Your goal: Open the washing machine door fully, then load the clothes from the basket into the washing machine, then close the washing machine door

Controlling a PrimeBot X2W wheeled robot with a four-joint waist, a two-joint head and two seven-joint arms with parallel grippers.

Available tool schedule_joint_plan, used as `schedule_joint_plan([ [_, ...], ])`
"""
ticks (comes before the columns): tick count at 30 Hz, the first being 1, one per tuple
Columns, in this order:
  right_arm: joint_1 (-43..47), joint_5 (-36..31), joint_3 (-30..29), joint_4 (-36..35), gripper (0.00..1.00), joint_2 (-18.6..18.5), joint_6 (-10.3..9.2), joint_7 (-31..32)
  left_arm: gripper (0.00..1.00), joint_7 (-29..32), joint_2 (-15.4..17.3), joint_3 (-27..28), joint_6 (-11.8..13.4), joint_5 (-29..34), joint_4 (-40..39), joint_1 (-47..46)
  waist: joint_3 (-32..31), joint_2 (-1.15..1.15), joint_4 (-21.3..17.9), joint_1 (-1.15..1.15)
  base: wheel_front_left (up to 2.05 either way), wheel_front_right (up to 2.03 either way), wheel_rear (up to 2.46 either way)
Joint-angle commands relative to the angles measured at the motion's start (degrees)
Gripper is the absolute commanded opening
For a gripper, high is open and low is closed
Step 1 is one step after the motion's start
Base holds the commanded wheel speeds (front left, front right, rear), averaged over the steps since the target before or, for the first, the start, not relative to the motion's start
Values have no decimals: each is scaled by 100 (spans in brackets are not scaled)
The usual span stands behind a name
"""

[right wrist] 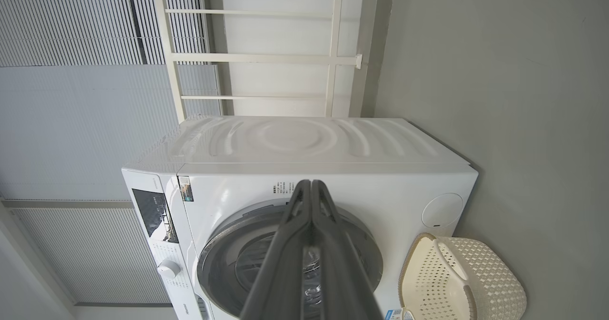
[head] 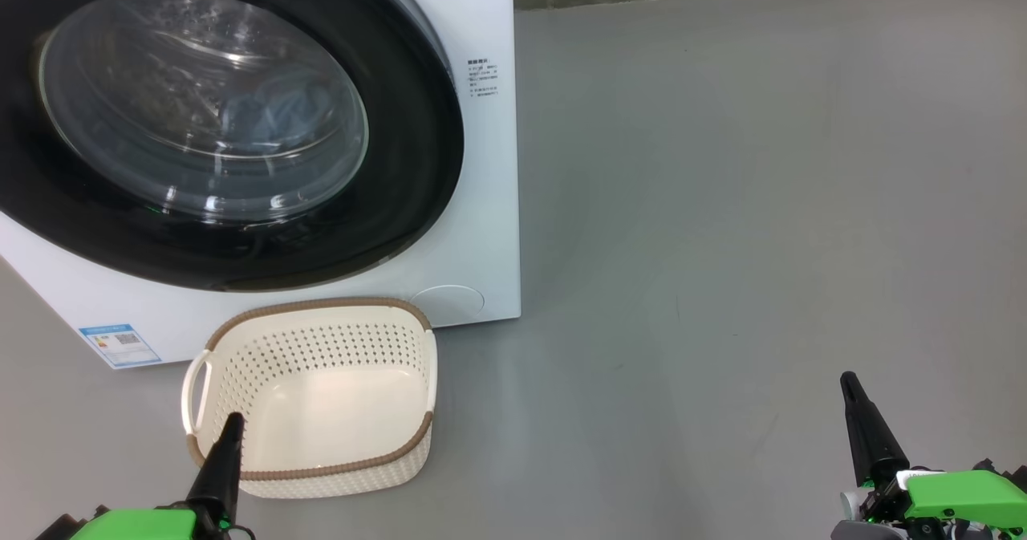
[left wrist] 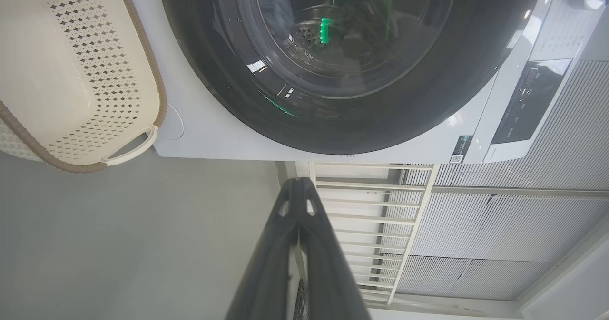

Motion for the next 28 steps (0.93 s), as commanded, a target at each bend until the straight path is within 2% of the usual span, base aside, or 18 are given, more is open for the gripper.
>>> schedule_joint_plan([
  [1, -227, 22, 153, -142, 0, -28, 10, 46, 0, 37, 107, 204, -41, -37, -110, -238, 0, 0, 0, 0, 0, 0, 0],
  [28, -227, 22, 153, -142, 0, -28, 10, 46, 0, 38, 106, 205, -41, -36, -110, -238, 0, 0, 0, 0, 0, 0, 0],
])
